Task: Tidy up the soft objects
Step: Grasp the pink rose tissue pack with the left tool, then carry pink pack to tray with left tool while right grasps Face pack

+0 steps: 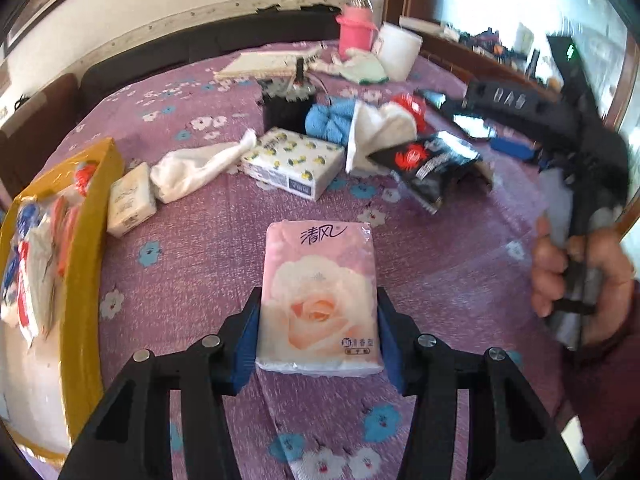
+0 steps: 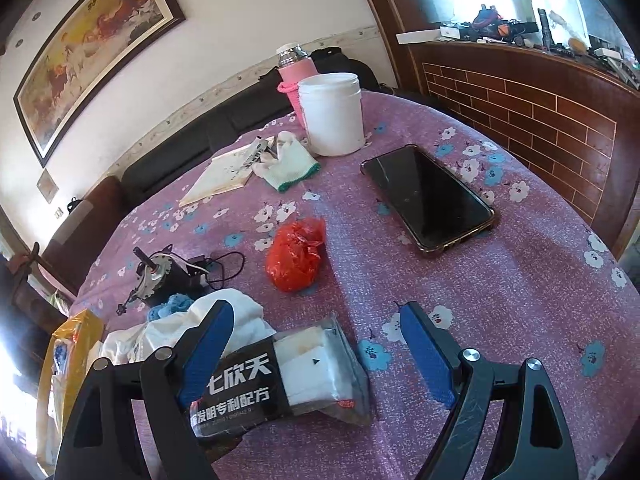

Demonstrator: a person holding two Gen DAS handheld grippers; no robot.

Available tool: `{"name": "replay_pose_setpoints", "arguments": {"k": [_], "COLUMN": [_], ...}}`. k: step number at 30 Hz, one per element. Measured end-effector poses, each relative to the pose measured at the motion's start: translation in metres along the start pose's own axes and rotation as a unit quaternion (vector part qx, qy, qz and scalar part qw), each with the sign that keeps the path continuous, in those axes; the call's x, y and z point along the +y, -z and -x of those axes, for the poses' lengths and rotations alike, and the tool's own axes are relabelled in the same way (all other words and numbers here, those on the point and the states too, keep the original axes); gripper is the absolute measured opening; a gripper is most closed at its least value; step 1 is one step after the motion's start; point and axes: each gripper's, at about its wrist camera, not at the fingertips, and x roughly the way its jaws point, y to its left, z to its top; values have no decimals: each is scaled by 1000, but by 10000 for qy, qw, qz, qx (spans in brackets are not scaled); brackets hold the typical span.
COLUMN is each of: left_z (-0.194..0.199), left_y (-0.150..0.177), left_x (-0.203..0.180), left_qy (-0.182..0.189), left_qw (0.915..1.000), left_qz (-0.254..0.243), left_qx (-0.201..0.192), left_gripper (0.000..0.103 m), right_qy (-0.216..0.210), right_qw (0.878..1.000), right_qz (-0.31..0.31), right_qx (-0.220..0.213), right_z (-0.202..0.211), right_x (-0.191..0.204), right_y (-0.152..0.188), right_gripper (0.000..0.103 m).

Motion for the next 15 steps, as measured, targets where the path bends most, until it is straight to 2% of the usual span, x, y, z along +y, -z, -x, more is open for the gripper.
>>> {"name": "replay_pose_setpoints", "arguments": {"k": [5, 11, 15], "left_z": [34, 77, 111], "left_y": [4, 18, 36], "left_x": [12, 34, 67], "left_qy": [249, 511, 487], "left_qw": [9977, 9906, 9842], "left_qz": [487, 894, 1180], "left_qx": [-405, -898, -1225], "left_gripper": [51, 51, 51], "right_qy": [217, 509, 751], "right_qw": [9998, 9986, 9965], "right_qz": [-18, -98, 312], "right_qx": [22, 39, -182], "right_z": [-3, -3, 19], "right_x": [-2, -7, 8], "right_y": [2, 4, 4], "right_gripper": [88, 88, 88]}}
